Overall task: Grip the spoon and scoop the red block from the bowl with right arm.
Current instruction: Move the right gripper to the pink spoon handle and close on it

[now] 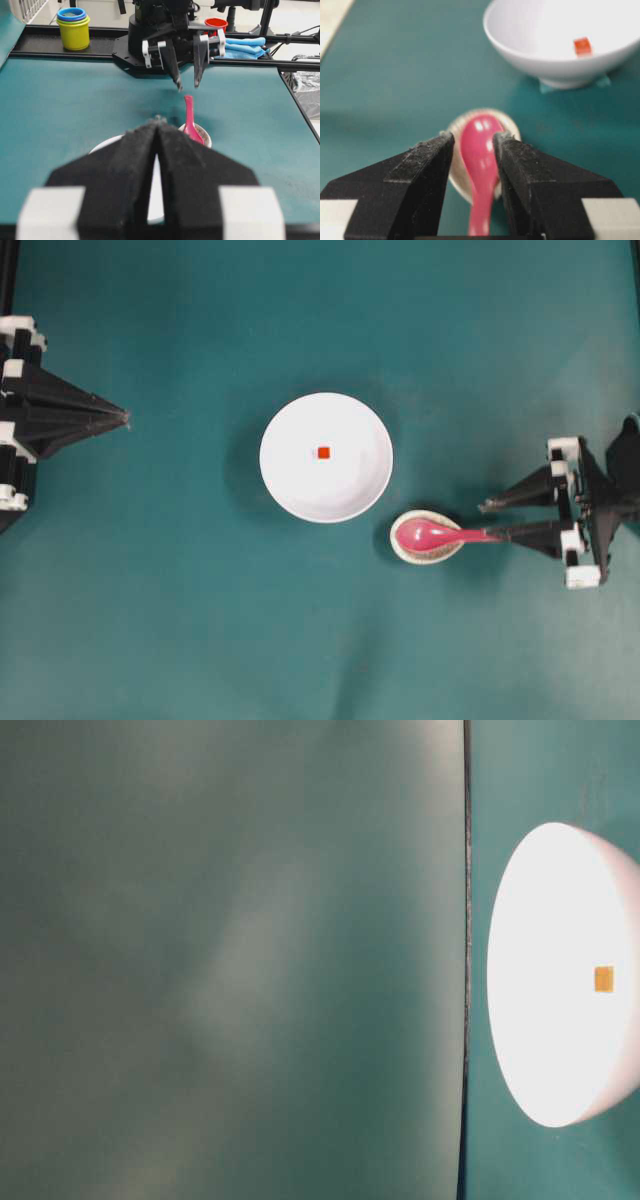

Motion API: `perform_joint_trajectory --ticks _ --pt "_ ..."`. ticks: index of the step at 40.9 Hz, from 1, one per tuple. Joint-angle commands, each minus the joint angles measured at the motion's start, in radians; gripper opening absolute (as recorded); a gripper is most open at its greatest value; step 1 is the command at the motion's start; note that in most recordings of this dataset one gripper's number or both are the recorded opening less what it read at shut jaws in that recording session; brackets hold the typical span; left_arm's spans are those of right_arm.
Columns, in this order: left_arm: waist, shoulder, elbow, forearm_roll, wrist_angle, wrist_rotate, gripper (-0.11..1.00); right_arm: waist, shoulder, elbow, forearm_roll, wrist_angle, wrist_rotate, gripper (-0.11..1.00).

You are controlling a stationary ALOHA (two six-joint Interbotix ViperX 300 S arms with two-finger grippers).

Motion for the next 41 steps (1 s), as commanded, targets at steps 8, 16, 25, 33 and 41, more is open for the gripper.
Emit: perform_joint_trajectory --ticks 8,16,25,33,41 --pt "0.002 0.005 -0.025 0.003 -0.002 0.002 0.00 0.032 0.084 -0.017 0.028 0.017 0.003 0.46" --pt "0.002 0.005 -0.025 0.003 0.005 0.002 0.00 0.037 0.092 -0.020 0.028 0.063 0.003 0.46" --pt "0.002 0.005 -0.025 0.003 0.021 0.003 0.00 0.044 0.107 -0.028 0.026 0.100 0.003 0.46" --pt "0.002 0.003 -0.025 0.003 0.032 0.003 0.00 0.049 0.147 -0.035 0.026 0.094 0.003 0.46" --pt "0.002 0.002 -0.025 0.003 0.034 0.002 0.00 0.049 0.172 -0.040 0.026 0.072 0.003 0.45"
